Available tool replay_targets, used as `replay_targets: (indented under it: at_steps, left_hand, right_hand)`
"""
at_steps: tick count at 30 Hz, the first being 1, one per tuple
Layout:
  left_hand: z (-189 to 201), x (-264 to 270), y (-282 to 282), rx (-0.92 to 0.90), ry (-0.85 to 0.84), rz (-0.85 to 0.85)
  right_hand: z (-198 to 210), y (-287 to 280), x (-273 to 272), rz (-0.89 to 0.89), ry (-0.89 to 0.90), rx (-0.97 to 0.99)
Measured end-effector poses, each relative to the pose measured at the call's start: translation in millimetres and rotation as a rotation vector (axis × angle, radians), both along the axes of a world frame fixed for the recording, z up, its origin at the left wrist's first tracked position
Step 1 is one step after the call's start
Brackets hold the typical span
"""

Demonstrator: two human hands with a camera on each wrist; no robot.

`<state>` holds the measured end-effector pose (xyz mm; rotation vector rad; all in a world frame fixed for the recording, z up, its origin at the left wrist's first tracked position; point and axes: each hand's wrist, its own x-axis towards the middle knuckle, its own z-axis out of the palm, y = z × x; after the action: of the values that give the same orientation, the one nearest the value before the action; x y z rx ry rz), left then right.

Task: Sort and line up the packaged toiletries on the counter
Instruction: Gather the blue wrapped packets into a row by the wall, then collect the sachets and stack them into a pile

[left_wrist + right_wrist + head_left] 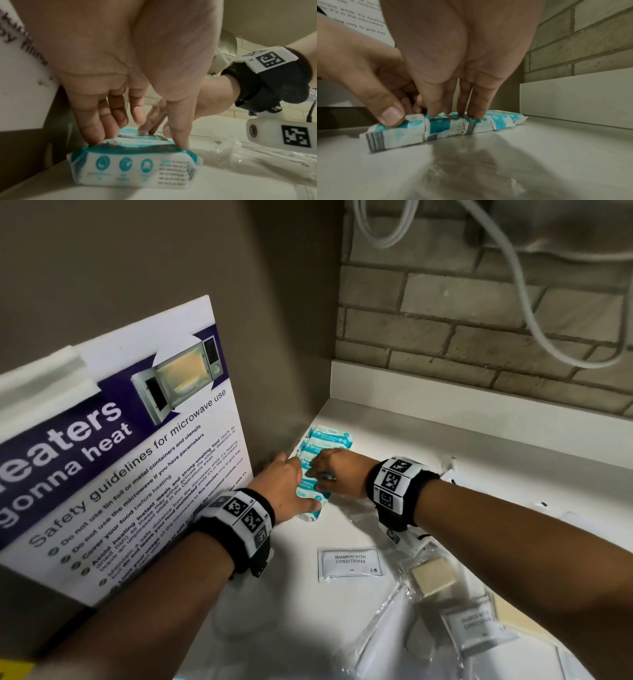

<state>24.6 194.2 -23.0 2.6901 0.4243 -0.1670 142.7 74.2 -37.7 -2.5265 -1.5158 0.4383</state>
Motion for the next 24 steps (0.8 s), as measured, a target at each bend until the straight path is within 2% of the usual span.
replay_targets:
  at_steps: [3, 6, 10, 15, 19, 24]
  left_hand:
    - [3, 2, -1, 0.057, 0.01, -0.036]
    - [10, 9, -12, 0.084, -0.061, -0.112]
    - [16, 27, -47, 0.026, -0.096, -0.269]
    - [-1, 49, -88, 0.056, 0.04, -0.404]
    - [-10, 55, -101, 0.175, 0.14, -0.414]
    - [-7, 59, -104, 0.096, 0.138, -0.346]
  right_hand:
    - [8, -17, -6, -0.02, 0.038, 0.065]
    - [18, -51, -4, -0.097, 0.006, 0.155]
    - [35, -112, 11, -0.348, -0.063, 0.048]
    - [34, -176, 31, -0.682, -0.069, -0.153]
    - [19, -188, 25, -0.635, -0.069, -0.348]
    - [11, -192, 32, -0.783, -0.001, -0.227]
